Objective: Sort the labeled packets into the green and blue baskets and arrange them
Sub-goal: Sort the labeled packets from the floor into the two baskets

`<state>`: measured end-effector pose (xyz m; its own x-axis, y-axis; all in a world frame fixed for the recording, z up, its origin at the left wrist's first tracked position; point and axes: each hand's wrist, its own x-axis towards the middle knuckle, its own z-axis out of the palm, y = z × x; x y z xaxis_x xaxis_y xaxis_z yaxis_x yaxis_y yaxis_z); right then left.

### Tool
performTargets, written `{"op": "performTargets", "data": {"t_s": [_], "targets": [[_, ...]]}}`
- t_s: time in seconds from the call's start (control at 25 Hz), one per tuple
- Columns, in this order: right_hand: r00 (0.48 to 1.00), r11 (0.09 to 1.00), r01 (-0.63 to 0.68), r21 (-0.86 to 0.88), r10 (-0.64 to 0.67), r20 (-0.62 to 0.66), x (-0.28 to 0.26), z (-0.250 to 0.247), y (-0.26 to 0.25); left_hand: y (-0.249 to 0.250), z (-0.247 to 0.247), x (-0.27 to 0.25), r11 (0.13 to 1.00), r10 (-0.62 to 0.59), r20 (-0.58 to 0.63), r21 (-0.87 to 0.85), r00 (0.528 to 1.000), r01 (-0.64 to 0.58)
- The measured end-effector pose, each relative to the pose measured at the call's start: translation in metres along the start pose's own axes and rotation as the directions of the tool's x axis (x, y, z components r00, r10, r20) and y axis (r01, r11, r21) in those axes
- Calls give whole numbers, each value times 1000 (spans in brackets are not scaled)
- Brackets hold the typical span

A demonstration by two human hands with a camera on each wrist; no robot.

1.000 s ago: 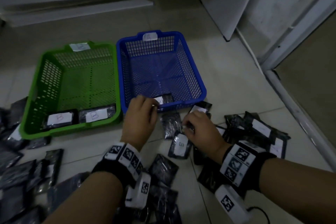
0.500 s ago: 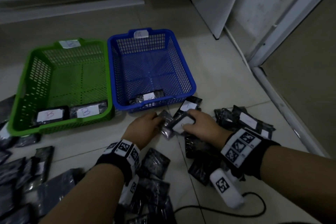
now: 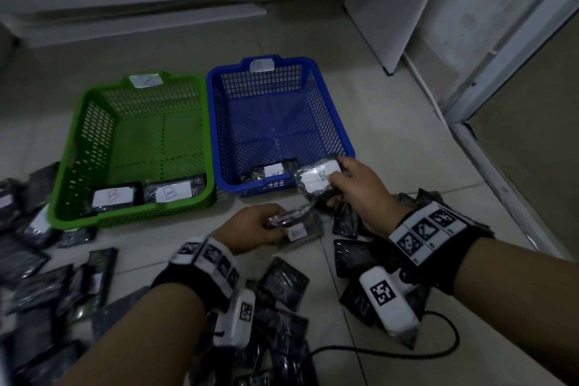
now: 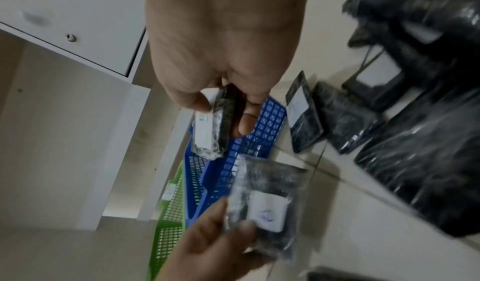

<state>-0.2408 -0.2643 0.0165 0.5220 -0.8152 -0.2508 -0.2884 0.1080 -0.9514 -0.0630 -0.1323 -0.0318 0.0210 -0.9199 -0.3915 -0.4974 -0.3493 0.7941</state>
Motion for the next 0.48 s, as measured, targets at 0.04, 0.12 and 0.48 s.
{"op": "performTargets", "data": {"t_s": [0.04, 0.12, 0.48], "targets": [[1000, 999, -14, 50, 15, -6, 2, 6, -2, 1, -10, -7, 972, -63, 16, -227, 998, 65], [1000, 994, -23, 110, 23, -2, 7, 19, -7, 4, -31, -23, 831, -163, 52, -531, 985, 166], [999, 997, 8, 80, -4, -53, 25, 79, -21, -21, -88, -77, 681, -248, -297, -730, 922, -52]]}}
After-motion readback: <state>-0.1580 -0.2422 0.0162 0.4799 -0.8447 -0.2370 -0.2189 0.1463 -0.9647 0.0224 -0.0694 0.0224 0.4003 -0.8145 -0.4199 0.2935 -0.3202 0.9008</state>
